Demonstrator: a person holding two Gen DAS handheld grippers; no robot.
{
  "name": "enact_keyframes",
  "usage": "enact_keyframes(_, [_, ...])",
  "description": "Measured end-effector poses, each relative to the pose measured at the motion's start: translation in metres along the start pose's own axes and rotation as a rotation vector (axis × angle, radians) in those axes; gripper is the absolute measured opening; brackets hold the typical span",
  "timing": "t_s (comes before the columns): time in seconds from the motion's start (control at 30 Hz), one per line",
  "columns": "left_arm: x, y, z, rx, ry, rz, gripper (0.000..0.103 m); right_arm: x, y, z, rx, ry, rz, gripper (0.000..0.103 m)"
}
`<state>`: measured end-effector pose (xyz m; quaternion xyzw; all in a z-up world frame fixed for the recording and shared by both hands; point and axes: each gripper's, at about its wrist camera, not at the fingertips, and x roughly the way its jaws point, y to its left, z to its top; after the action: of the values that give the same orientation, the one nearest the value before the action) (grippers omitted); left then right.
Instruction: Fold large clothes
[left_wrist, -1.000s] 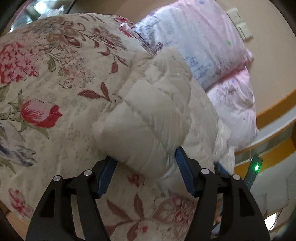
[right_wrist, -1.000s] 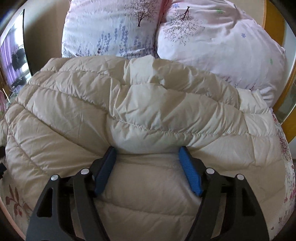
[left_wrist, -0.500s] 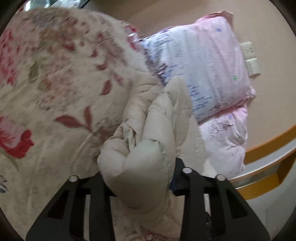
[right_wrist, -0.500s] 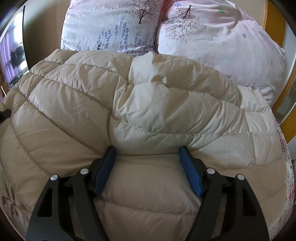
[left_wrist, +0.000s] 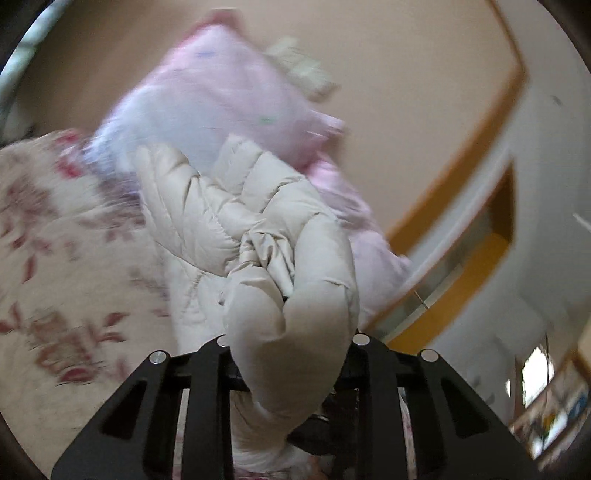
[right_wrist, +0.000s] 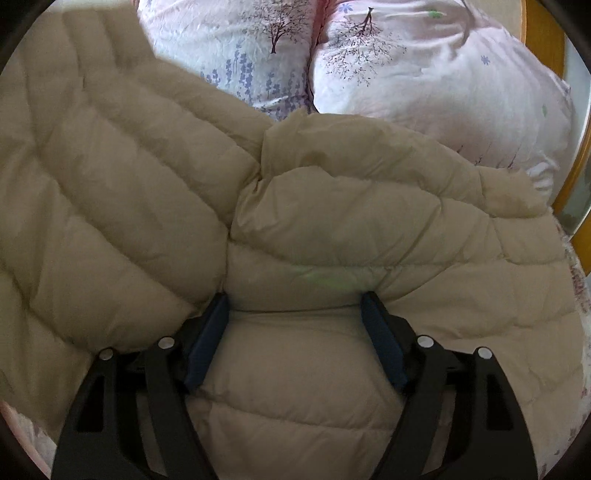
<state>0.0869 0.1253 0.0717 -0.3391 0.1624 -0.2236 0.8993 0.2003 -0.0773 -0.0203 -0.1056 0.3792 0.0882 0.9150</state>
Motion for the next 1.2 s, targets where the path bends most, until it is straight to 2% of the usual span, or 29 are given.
enact_keyframes(0.07, [0.012, -0.018, -0.008, 0.038, 0.045, -0.07, 0.025, 0.0, -0.004, 0.001, 0.013, 0.003, 0.017, 0.076])
enact_keyframes(0.13, [0.022, -0.028, -0.014, 0.043, 0.077, -0.099, 0.025, -0.001, -0.008, 0.002, 0.019, 0.002, 0.037, 0.076])
enact_keyframes(0.23, [0.037, -0.037, -0.022, 0.042, 0.113, -0.108, 0.025, -0.016, -0.026, 0.001, 0.052, -0.014, 0.093, 0.075])
enact_keyframes(0.3, [0.043, -0.041, -0.026, 0.045, 0.133, -0.109, 0.025, -0.027, -0.04, -0.001, 0.074, -0.03, 0.102, 0.075])
enact_keyframes(0.5, [0.061, -0.06, -0.042, 0.113, 0.198, -0.105, 0.025, -0.063, -0.107, -0.02, 0.182, -0.082, 0.036, 0.075])
enact_keyframes(0.63, [0.078, -0.076, -0.056, 0.145, 0.253, -0.113, 0.025, -0.064, -0.148, -0.035, 0.254, -0.053, -0.035, 0.075])
enact_keyframes(0.73, [0.095, -0.091, -0.071, 0.176, 0.307, -0.127, 0.025, -0.056, -0.161, -0.044, 0.283, -0.022, -0.009, 0.074])
enact_keyframes(0.93, [0.136, -0.112, -0.11, 0.238, 0.448, -0.097, 0.026, -0.039, -0.168, -0.047, 0.253, -0.019, 0.035, 0.075])
enact_keyframes(1.07, [0.149, -0.11, -0.126, 0.237, 0.514, -0.054, 0.026, -0.062, -0.193, -0.062, 0.23, -0.052, 0.0, 0.074])
enact_keyframes(1.2, [0.156, -0.114, -0.136, 0.282, 0.553, -0.025, 0.028, -0.094, -0.245, -0.076, 0.346, -0.093, -0.076, 0.075])
